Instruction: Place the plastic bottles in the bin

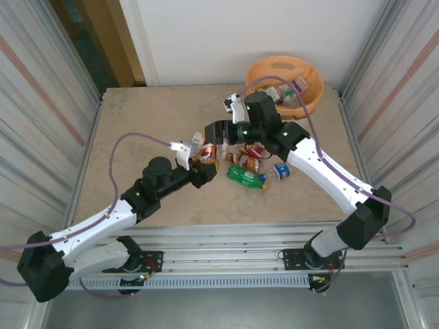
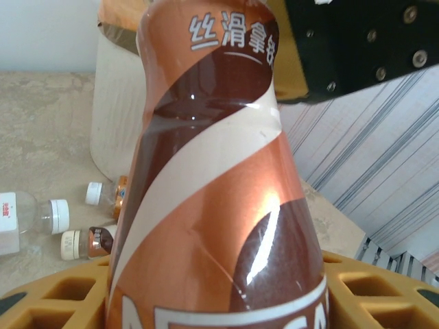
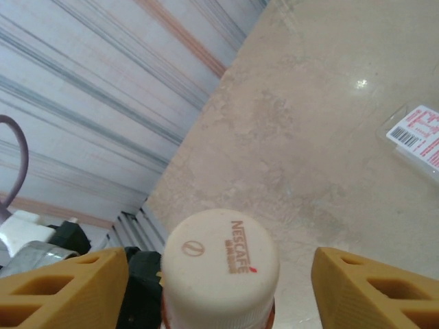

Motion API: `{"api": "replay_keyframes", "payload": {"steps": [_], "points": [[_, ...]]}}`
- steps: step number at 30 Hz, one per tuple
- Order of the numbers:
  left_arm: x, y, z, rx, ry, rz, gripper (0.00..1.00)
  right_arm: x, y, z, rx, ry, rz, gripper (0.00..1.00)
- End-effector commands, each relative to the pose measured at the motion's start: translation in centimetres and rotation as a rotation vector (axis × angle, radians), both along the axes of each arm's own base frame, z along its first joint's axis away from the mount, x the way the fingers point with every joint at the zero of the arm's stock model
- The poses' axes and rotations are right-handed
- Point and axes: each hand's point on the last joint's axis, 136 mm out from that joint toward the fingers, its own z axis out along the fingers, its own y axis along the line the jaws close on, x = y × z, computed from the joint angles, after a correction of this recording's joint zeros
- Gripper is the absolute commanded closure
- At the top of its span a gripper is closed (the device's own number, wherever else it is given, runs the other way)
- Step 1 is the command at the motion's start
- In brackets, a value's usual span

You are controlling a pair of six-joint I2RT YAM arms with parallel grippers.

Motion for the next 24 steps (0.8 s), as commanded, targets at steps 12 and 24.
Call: {"api": "replay_keyframes", "payload": {"steps": [12,24], "points": [[0.5,0.1,3.5,-0.041,-0.089,0.030,0.52,-0.8,1.6,0.6,0.012,0.006,0.037,0.75],[-0.8,1.2,5.0,-0.045,-0.113,0.017,0.01,2.9,-2.8,7.1,-0.002,-0.164,-0.107,0.85]]}}
